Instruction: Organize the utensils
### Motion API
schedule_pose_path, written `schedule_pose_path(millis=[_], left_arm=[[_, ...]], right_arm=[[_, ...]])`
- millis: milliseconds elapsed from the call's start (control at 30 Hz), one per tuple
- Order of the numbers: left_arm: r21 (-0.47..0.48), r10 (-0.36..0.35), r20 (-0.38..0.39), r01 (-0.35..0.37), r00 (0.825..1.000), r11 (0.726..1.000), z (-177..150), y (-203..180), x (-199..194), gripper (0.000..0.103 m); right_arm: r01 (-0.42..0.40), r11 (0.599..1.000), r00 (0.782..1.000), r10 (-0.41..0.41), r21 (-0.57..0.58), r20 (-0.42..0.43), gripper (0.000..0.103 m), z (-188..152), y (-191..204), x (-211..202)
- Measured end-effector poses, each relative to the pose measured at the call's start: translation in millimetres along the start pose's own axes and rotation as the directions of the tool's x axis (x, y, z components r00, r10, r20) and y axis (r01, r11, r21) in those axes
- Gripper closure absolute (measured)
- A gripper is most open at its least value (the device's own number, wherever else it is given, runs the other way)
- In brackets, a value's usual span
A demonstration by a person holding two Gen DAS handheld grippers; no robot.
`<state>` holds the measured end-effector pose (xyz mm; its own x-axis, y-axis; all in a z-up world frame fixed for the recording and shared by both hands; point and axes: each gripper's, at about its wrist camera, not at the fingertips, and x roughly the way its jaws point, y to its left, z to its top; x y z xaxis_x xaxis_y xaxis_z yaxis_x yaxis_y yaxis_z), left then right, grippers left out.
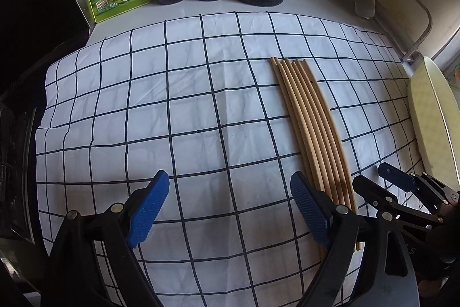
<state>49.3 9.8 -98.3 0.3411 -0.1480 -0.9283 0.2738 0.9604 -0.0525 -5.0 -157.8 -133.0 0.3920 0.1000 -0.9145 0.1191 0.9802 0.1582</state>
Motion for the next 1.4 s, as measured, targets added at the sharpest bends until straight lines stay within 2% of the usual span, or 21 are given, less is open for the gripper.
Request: schedule_pose_path(millis=[400, 567, 1100, 1400], left_arm=[[0.001, -0.015, 0.003, 0.015, 1.0, 1.0, -0.5, -11.3, 1.1, 0.018], [0.019, -0.021, -0.001, 0.021, 1.0, 1.0, -4.1, -22.0, 3.0, 0.018], [0.049, -0.009, -0.017, 0.009, 1.0, 0.999, -4.1, -43.9, 24.0, 0.018], [0.023, 0.012, -0.016, -0.012, 1.0, 1.0, -5.1, -28.8, 28.4, 0.018]], right_arm=[[0.052, 0.995, 0.999, -0.052, -0.081, -0.002, 0.049, -2.1, 9.9, 2.4], [0.102, 0.986, 0.995, -0.1, -0.128, 0.019, 0.049, -6.6, 11.8, -0.4], [0.119, 0.99, 0.993, -0.118, -0.078, 0.025, 0.049, -11.1, -12.3, -3.7], [0.11, 0.991, 0.994, -0.108, -0.075, 0.027, 0.049, -11.6, -12.4, -4.7]])
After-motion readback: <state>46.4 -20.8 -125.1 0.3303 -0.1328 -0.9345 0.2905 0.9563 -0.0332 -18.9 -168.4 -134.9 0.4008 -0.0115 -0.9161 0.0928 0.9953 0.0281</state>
